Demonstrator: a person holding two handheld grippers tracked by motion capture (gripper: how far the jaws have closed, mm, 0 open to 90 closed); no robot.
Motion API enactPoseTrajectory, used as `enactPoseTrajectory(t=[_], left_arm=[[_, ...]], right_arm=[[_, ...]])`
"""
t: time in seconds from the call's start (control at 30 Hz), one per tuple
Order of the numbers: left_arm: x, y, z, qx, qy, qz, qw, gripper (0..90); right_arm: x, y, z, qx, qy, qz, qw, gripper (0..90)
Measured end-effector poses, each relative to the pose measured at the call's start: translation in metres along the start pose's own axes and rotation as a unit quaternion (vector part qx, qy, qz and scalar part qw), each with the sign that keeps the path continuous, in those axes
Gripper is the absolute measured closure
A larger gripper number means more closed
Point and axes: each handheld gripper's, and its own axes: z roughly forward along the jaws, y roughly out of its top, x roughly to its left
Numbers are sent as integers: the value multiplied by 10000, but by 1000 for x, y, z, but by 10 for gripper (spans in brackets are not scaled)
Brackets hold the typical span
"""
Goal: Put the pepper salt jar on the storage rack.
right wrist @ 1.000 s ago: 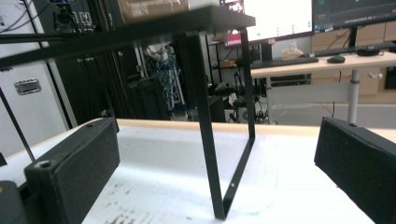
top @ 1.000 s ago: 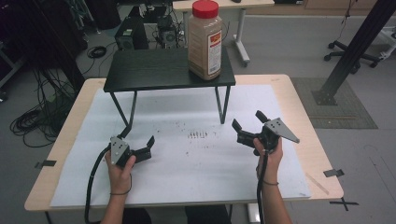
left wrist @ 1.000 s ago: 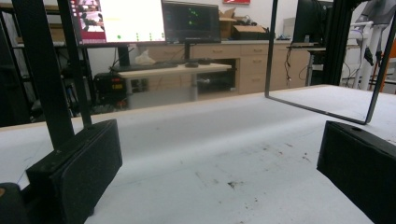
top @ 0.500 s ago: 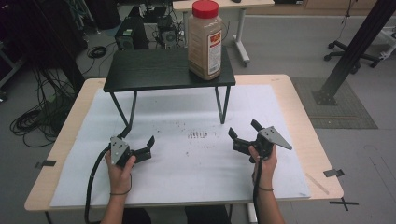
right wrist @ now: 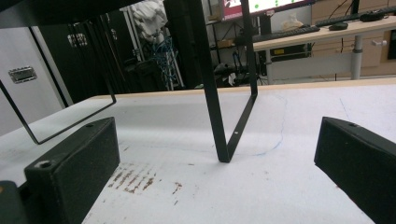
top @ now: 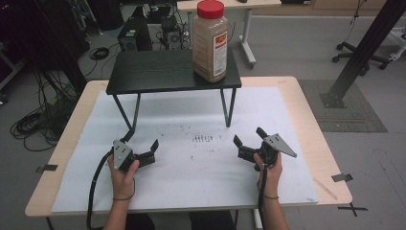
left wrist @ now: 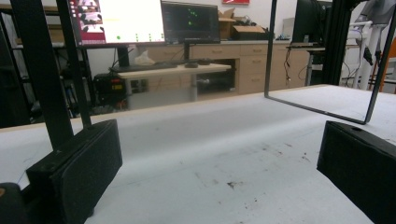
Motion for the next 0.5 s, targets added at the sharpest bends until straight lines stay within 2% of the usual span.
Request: enactPoseTrajectory(t=[0.5], left_arm=[[0,0,0,0,-3,8,10000,2]], right_arm=[[-1,-11,-3,22,-20,69,10000,1]])
